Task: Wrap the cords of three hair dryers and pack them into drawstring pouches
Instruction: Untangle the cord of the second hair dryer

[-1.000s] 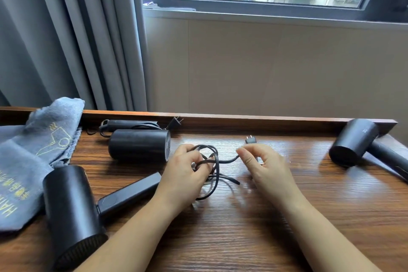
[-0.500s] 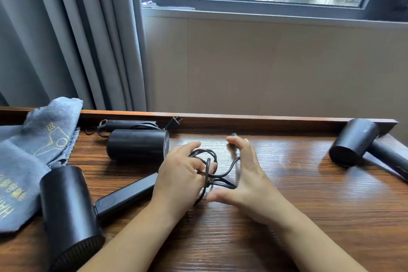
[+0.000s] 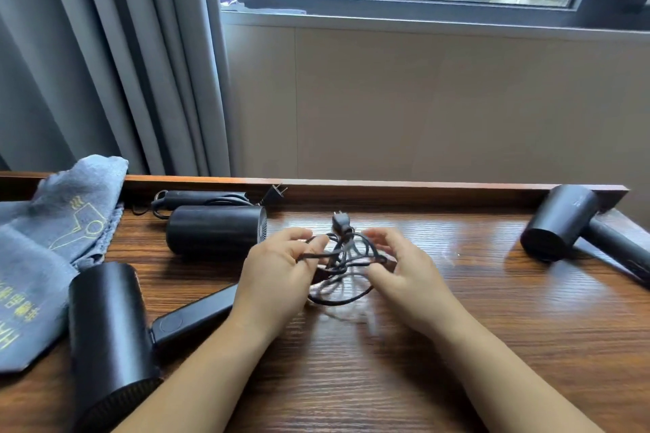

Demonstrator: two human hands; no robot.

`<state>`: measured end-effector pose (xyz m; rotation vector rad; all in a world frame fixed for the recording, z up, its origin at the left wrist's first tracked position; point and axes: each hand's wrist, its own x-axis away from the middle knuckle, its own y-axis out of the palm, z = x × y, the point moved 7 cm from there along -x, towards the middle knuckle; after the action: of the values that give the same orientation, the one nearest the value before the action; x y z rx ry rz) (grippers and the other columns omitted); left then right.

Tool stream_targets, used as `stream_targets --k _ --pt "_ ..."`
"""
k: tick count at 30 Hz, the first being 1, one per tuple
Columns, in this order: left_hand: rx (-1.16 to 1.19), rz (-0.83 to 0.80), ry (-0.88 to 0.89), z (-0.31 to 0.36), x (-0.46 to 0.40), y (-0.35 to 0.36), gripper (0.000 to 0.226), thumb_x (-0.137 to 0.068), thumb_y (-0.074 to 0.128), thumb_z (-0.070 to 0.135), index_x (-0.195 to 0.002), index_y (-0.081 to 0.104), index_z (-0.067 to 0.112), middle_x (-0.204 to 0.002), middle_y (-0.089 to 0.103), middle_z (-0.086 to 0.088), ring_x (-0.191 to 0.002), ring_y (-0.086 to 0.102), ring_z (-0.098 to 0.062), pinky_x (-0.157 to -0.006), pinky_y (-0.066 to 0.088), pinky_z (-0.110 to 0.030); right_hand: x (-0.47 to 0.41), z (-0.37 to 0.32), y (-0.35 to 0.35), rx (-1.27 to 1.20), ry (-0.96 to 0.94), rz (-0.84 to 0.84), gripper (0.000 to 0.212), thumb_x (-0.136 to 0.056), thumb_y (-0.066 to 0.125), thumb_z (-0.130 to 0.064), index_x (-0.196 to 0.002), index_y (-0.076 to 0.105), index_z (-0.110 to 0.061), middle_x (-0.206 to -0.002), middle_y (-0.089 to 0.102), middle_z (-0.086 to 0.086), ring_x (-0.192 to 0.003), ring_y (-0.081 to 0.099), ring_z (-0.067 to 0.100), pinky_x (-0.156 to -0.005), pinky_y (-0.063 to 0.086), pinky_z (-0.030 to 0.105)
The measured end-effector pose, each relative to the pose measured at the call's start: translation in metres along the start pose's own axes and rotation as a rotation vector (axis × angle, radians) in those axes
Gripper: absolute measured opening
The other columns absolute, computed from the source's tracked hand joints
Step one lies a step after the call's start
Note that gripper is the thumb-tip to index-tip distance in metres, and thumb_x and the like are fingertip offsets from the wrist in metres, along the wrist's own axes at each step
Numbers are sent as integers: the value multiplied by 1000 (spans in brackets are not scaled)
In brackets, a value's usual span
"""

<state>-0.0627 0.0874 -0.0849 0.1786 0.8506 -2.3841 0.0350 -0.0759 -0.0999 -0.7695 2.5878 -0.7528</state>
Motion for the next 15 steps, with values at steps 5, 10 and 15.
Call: stream_targets --k 5,10,15 --pt "247 -2 -161 -2 -1 -6 18 -96 62 28 -85 76 26 -83 74 7 -81 64 0 -75 48 -24 -8 15 -7 -108 135 50 28 -92 53 -7 -96 69 -29 -86 75 -10 -87 67 4 -81 50 24" --pt "245 -87 107 22 5 -3 10 -90 71 21 -97 68 27 -86 66 17 -73 59 3 -74 47 -18 -5 12 -3 -312 145 43 35 -87 54 -3 -109 63 -28 -78 73 -1 -78 67 13 -85 52 43" --pt "504 -111 141 30 8 -2 15 -94 56 25 -96 69 17 -72 64 2 -74 61 -11 -76 49 -26 -3 1 -2 -437 98 -105 37 -79 51 -15 -109 71 -17 -98 76 1 -98 67 6 -80 47 15"
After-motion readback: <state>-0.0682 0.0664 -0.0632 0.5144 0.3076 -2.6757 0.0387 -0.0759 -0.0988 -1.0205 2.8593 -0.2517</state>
